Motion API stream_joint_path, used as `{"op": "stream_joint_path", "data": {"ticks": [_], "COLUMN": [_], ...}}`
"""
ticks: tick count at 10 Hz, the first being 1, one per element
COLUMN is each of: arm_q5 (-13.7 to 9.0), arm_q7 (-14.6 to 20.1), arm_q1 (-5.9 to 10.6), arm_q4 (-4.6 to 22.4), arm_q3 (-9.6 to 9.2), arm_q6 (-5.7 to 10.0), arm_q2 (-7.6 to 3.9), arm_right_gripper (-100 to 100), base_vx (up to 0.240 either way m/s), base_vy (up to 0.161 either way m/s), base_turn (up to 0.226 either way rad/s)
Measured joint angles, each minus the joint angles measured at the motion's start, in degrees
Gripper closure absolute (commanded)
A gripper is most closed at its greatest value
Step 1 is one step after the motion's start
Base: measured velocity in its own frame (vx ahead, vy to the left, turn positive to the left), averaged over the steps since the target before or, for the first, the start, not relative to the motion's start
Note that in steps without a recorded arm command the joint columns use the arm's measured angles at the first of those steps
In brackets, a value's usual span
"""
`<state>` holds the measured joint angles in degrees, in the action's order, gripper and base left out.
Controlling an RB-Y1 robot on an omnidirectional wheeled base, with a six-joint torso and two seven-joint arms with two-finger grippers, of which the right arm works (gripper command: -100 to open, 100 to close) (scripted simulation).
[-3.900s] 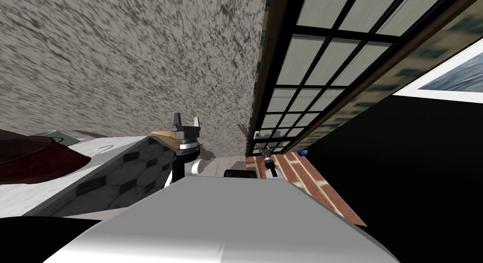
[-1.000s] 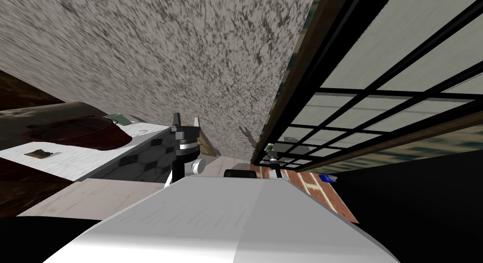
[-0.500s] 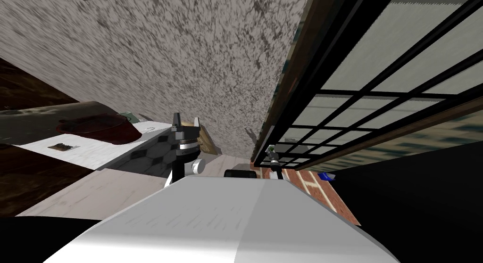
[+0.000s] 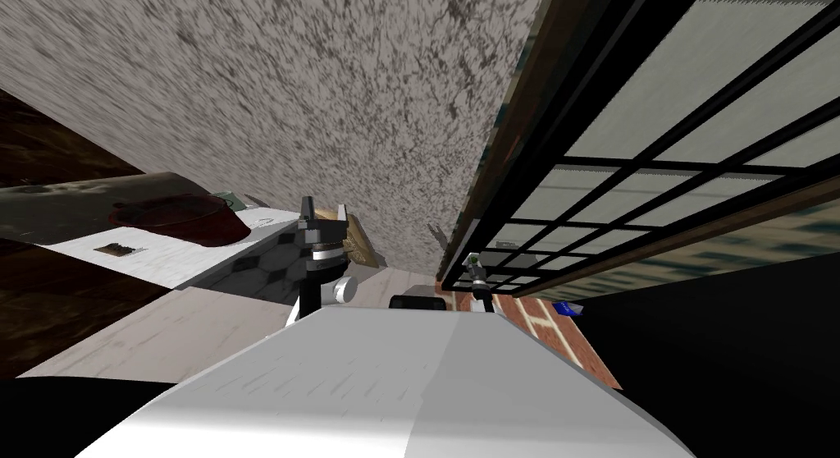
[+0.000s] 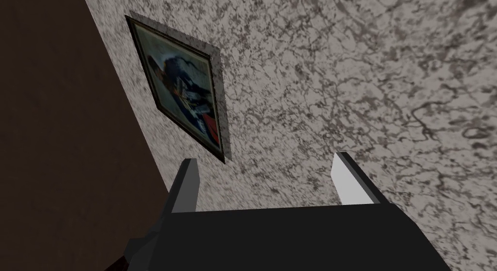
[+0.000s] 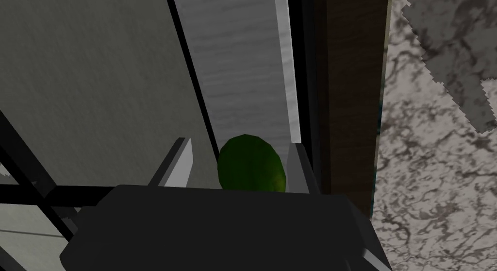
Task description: Pull the door open
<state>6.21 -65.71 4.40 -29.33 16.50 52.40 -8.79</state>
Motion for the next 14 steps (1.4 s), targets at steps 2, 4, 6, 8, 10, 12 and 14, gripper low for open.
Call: {"op": "stream_joint_path", "data": {"ticks": [2,4,6,8,10,12,14], "arm_q5": [-0.6,-0.8,-2.0,-2.3,-2.6,-3.4,-4.4], "arm_q7": [1.9,3.1,6.1,7.6,9.0,11.7,15.0], "arm_q1": [-0.21,-1.17,-0.18,-1.16,-2.02,-2.56,-3.06], "arm_q4": [0.3,-1.0,1.6,0.6,-1.2,-2.1,-2.4], "arm_q3": [-0.10,-0.30,-0.26,-0.42,-0.69,-1.01,-1.33], "arm_q6": [0.07,-0.52,0.71,0.35,-0.93,-1.43,-1.59], "arm_q2": [-0.15,0.00,-0.91,-0.66,-0.72,-0.93,-1.28], "arm_right_gripper": [100,100,100,100,100,100,100], "base_vx": [-0.033,-0.039,-0.055,-0.017,-0.037,-0.040,-0.046], "base_vy": [0.003,0.009,-0.004,0.004,0.000,0.002,0.001], "base_turn": [0.010,0.049,0.041,-0.011,0.078,0.044,0.058]}}
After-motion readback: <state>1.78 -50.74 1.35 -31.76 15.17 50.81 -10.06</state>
